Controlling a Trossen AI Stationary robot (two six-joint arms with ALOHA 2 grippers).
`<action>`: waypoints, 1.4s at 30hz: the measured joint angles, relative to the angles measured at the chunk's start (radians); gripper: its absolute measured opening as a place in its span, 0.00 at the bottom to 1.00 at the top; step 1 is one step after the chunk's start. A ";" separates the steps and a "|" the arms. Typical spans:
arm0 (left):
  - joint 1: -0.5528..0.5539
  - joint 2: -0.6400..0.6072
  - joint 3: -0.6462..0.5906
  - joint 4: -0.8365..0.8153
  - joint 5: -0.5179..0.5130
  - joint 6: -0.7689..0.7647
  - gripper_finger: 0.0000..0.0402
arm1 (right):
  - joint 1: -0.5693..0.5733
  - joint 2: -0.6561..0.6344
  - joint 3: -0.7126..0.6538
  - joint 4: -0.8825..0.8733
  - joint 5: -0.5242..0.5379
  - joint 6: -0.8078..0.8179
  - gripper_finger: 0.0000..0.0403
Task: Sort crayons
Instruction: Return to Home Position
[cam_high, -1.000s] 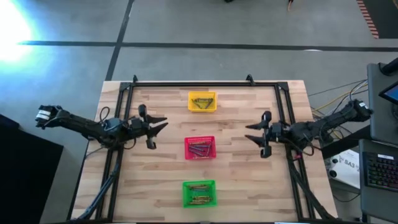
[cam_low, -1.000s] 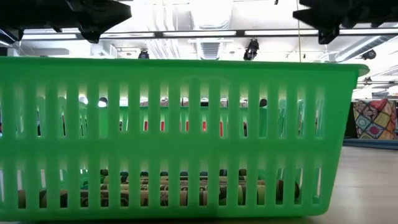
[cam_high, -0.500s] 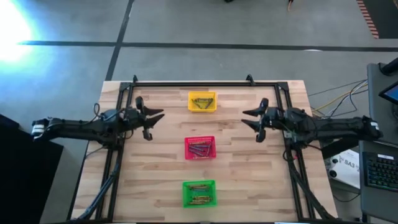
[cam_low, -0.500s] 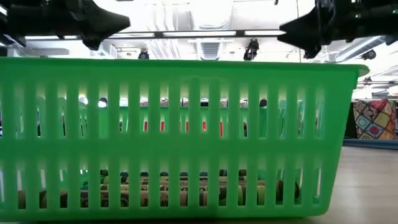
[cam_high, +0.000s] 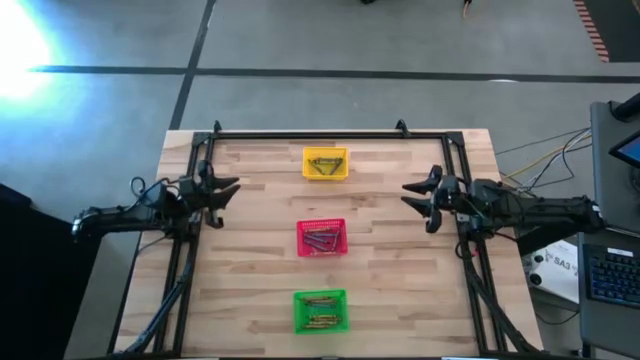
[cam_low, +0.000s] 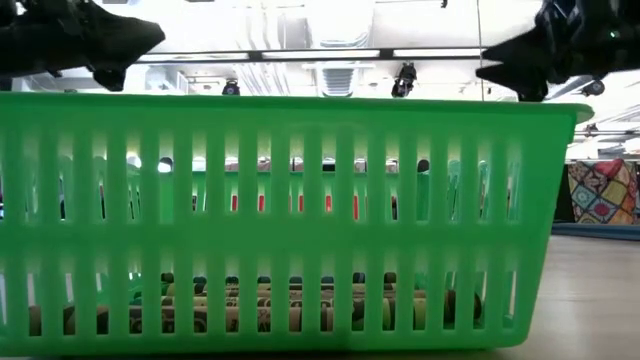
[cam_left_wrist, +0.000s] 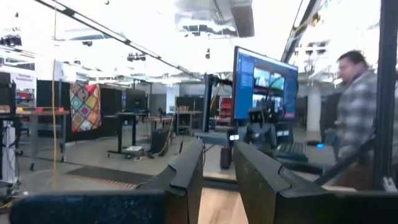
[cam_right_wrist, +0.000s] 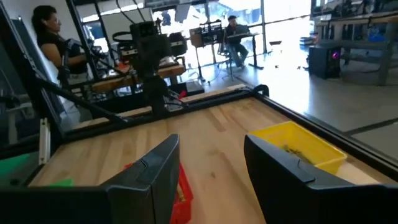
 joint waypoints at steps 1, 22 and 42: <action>0.000 -0.034 -0.003 -0.024 0.000 -0.006 0.19 | 0.004 -0.015 -0.017 0.003 0.013 0.001 0.42; -0.003 -0.057 -0.018 -0.112 -0.002 -0.021 0.19 | 0.052 -0.251 -0.211 0.055 0.081 0.011 0.39; -0.003 -0.056 -0.079 -0.032 -0.003 -0.022 0.19 | 0.052 -0.242 -0.212 0.025 0.088 0.002 0.17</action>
